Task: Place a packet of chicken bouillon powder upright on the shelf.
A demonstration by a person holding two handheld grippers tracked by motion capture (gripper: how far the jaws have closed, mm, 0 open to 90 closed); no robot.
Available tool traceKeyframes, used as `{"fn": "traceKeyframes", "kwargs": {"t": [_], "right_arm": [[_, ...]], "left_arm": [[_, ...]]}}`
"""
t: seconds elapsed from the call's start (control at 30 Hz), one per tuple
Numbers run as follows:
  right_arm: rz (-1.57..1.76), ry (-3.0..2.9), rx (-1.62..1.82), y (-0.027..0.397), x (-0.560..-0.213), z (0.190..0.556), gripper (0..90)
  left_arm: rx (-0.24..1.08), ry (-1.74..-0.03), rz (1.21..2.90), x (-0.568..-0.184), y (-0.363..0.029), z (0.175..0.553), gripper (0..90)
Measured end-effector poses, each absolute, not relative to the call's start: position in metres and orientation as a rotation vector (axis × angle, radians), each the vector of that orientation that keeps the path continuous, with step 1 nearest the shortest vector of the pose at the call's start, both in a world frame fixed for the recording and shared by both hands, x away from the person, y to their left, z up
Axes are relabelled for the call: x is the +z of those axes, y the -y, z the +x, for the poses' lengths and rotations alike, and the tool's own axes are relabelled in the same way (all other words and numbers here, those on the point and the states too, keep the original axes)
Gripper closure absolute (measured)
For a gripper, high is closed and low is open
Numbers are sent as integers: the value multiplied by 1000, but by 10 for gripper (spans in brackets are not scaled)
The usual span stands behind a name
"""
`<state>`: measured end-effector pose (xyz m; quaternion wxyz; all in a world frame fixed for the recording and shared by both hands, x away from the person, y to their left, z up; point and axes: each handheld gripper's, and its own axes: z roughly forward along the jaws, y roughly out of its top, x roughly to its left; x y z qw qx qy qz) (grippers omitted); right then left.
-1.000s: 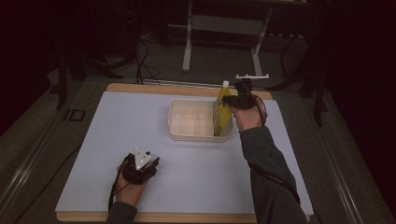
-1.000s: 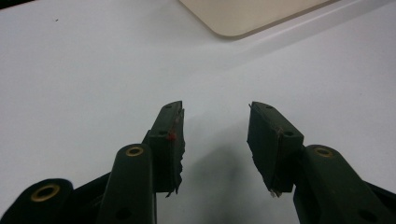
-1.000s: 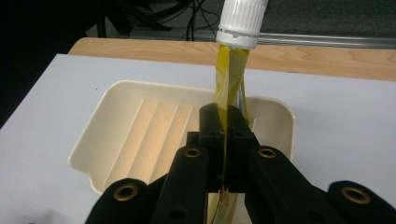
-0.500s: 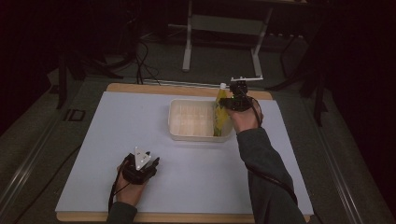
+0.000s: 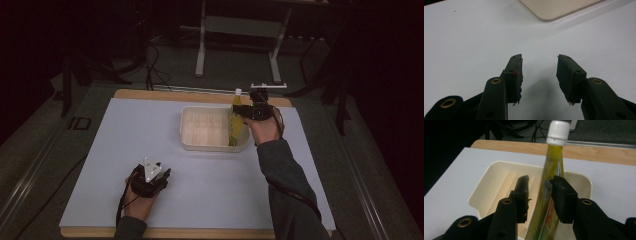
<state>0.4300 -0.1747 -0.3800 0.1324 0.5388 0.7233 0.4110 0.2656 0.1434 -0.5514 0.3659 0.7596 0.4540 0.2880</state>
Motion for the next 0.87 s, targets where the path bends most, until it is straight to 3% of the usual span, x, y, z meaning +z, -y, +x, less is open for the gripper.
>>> {"fn": "traceKeyframes", "kwargs": {"t": [0.5,0.7,0.87], "right_arm": [[1423,-2087,1330,188,-348,400,593],[1378,-2076,1345,202,-349,383,573],[1370,-2040,1344,225,-364,366,531]], "left_arm": [[736,-1182,1943,-551,-144,266,535],[739,-1186,1942,-551,-144,266,531],[766,-1239,1909,-551,-146,266,474]]}}
